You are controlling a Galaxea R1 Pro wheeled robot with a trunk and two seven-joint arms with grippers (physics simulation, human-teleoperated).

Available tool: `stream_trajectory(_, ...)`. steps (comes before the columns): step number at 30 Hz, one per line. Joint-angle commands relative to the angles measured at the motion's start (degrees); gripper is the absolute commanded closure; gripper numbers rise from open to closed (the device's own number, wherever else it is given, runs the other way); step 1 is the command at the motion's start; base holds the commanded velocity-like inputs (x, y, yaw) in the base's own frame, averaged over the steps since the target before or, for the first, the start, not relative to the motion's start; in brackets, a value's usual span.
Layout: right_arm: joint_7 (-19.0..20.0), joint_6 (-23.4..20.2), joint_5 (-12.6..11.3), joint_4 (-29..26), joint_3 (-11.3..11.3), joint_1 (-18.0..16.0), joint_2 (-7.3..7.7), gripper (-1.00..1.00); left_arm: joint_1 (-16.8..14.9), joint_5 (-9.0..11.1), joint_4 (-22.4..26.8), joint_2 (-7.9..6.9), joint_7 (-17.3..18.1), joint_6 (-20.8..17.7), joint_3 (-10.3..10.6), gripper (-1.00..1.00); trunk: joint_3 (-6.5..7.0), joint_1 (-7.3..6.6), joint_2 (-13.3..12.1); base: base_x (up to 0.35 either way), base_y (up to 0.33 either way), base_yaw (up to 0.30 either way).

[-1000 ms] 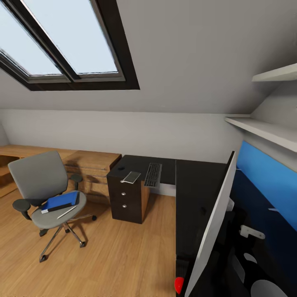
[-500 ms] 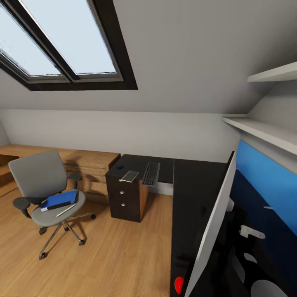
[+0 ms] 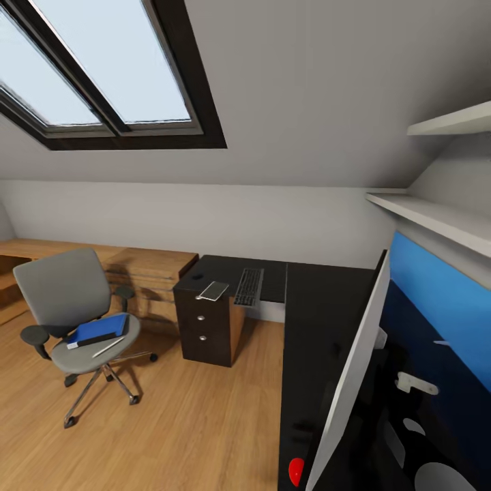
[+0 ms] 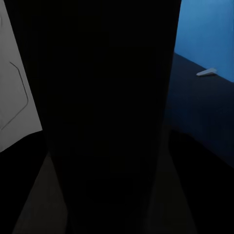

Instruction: In the bedroom, organize the workspace by keeping the computer under the desk, ensuring the monitor is on the desk, placing the keyboard on the desk next to the monitor, placing the mouse on the desk next to the keyboard, moving the folder from the swivel chair onto the desk next to the mouse, stacking the notebook on top of the folder with the pen on top of the notebook, and positioning the swivel chair next to the desk.

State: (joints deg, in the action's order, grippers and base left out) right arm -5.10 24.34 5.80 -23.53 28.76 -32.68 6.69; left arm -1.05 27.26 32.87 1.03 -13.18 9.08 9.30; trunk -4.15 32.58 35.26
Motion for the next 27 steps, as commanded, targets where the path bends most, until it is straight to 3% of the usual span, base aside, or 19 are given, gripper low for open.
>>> stream_trajectory(1,-0.2,0.2,0.7,0.0,0.2,-0.1,-0.01,1.00,0.0,0.6,0.0,-0.06,-0.4,0.3,0.5,-1.00,-0.09,0.01,0.1,-0.001,-0.110,0.000)
stream_trajectory(27,-0.2,0.2,0.7,0.0,0.2,-0.1,-0.01,1.00,0.0,0.6,0.0,-0.06,-0.4,0.3,0.5,-1.00,-0.09,0.01,0.1,-0.012,-0.074,0.000)
